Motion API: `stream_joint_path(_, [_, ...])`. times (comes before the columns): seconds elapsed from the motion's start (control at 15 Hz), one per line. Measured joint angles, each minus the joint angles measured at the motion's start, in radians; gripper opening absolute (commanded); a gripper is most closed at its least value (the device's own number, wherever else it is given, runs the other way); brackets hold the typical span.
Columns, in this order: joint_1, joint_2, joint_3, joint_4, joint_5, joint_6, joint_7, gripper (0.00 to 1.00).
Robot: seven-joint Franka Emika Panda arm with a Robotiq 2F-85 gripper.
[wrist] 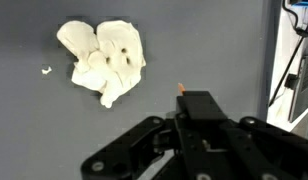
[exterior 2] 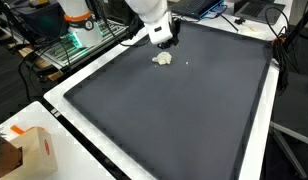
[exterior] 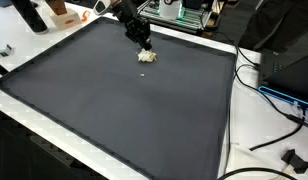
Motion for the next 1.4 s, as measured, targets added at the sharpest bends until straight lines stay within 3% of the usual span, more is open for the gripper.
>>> stream_joint_path(0.53, [0.026, -0.043, 0.001, -0.010, -0.114, 0.112, 0.128, 0.03])
stream_joint_path(1.4, [0.087, -0.216, 0.019, -0.099, -0.589, 0.145, 0.436, 0.03])
